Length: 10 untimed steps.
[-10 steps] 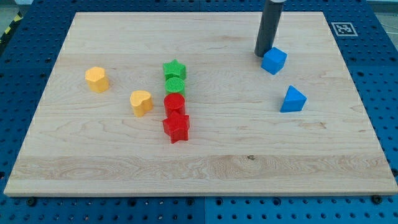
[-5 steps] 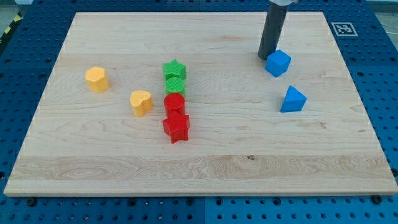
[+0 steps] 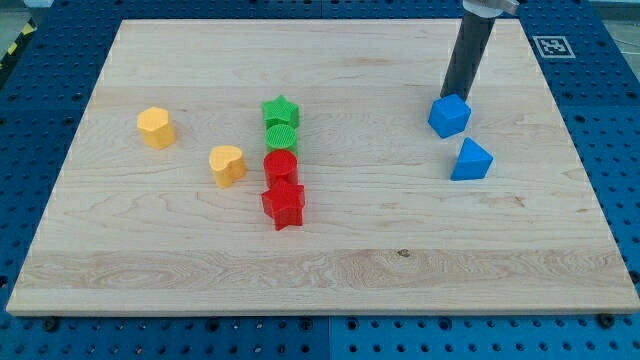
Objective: Push the blue cube towards the top of the blue triangle
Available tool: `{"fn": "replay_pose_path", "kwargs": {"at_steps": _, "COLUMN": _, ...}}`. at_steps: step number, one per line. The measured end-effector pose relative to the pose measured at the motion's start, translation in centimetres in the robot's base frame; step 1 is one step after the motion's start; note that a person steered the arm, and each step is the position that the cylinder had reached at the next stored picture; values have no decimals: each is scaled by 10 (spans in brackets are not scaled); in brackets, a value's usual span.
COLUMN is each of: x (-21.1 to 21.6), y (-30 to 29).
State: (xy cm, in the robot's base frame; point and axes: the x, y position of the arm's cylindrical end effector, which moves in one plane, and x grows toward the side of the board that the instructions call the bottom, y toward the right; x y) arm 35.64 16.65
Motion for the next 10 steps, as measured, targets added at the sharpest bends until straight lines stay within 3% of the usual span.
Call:
{"fn": "replay_pose_path", "kwargs": {"at_steps": 8, "x": 18, "y": 2}}
{"fn": "replay_pose_path", "kwargs": {"at_steps": 10, "x": -1, "y": -8}}
